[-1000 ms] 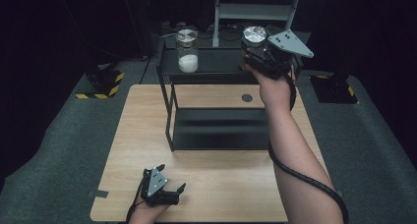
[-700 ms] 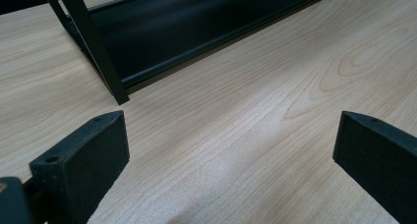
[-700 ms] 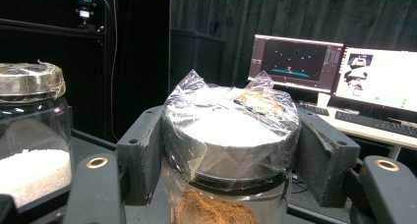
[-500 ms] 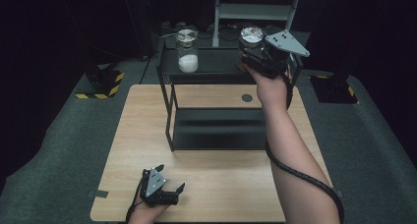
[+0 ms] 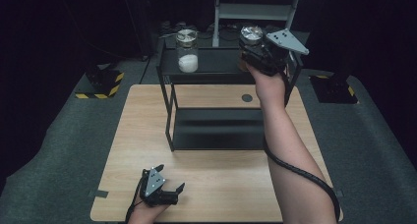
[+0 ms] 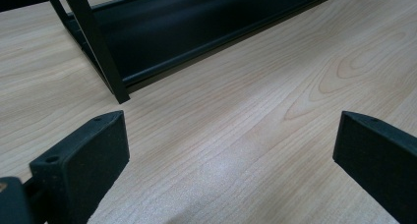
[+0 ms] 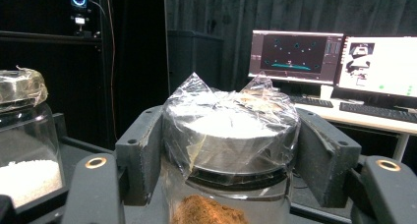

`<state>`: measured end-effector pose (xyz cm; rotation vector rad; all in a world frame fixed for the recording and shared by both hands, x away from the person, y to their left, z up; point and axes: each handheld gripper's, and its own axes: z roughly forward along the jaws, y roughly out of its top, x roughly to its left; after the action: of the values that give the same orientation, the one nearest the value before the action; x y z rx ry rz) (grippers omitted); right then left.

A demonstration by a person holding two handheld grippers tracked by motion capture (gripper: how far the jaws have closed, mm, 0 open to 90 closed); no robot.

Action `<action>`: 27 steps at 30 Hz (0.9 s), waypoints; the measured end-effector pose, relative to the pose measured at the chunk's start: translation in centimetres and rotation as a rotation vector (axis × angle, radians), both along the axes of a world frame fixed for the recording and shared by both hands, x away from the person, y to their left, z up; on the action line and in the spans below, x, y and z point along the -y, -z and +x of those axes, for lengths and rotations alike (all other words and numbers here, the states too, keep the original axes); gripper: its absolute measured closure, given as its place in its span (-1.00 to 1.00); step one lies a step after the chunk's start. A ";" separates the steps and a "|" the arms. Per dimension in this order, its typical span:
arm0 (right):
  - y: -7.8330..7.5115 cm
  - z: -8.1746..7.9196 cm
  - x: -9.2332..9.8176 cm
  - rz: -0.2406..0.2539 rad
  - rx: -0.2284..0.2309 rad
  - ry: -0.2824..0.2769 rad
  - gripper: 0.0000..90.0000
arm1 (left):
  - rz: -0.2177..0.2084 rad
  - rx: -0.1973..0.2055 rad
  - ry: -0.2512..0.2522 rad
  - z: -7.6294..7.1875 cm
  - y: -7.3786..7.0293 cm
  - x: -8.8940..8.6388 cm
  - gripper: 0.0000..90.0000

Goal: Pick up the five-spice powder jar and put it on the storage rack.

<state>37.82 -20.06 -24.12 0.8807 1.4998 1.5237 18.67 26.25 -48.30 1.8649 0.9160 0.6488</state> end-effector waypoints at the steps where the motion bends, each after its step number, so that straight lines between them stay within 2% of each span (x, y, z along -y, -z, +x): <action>1: 0.0 0.0 0.0 0.000 0.000 0.000 -0.27 | 0.000 0.000 0.000 0.0 0.0 0.0 -0.98; 13: 0.0 0.2 0.1 0.016 -0.014 0.000 -0.33 | 0.005 0.002 0.003 0.0 0.0 0.0 -0.98; 19: 0.3 0.1 0.1 0.034 -0.018 0.001 -0.63 | 0.000 0.002 0.003 0.0 0.0 0.0 -0.98; 20: 0.3 0.1 0.1 0.034 -0.018 0.001 -0.63 | 0.000 0.002 0.003 0.0 0.0 0.0 -0.98; 21: 0.4 0.0 0.1 0.031 -0.019 0.001 -0.75 | 0.001 0.002 0.003 0.0 0.0 0.0 -0.98; 22: 0.4 0.0 0.1 0.031 -0.019 0.001 -0.75 | 0.001 0.002 0.003 0.0 0.0 0.0 -0.98; 24: 0.5 -0.2 0.1 0.036 -0.015 0.001 -0.91 | 0.001 0.002 0.002 0.0 0.0 0.0 -0.98; 27: 0.5 -0.5 0.3 0.034 -0.007 -0.003 -1.00 | 0.003 0.003 0.002 0.0 0.0 0.0 -0.98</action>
<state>37.34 -20.33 -24.63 0.9048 1.4848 1.5536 18.64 26.23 -48.31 1.8664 0.9114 0.6524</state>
